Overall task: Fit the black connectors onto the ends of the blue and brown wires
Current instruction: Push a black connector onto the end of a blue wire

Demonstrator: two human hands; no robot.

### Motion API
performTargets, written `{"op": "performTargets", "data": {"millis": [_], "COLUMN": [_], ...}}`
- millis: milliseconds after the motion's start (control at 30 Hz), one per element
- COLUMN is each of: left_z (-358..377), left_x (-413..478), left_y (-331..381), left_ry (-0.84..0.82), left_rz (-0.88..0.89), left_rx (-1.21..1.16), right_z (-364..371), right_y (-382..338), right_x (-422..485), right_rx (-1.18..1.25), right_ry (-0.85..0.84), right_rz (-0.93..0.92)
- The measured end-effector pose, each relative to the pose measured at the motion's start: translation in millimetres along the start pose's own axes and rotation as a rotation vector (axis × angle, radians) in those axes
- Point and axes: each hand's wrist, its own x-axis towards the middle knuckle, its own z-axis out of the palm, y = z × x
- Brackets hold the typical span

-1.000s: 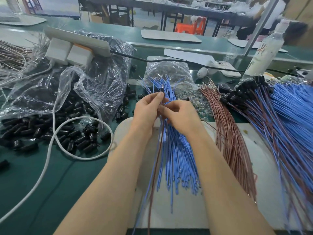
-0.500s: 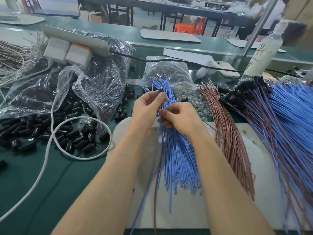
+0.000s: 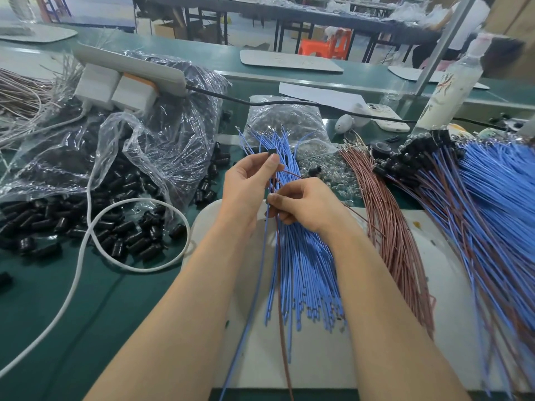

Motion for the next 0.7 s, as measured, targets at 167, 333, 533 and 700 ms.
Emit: {"op": "performTargets", "data": {"millis": [167,333,533,700], "left_z": [0,-1,3,2], "left_x": [3,8,5,4], "left_y": [-4,-8,-16,-17], "left_ry": [0.022,0.026,-0.102,-0.145], "left_rz": [0.016,0.121,0.244,0.261], "left_rx": [0.028,0.155,0.398,0.391], "right_z": [1,-23,-51,-42], "right_y": [1,10,35,34], "right_x": [0,5,8,14], "right_rx": [-0.035,-0.192,-0.479,-0.614], "right_ry": [-0.041,0.362,0.667,0.644], "right_rz": [0.013,-0.024,0.202,0.289]}}
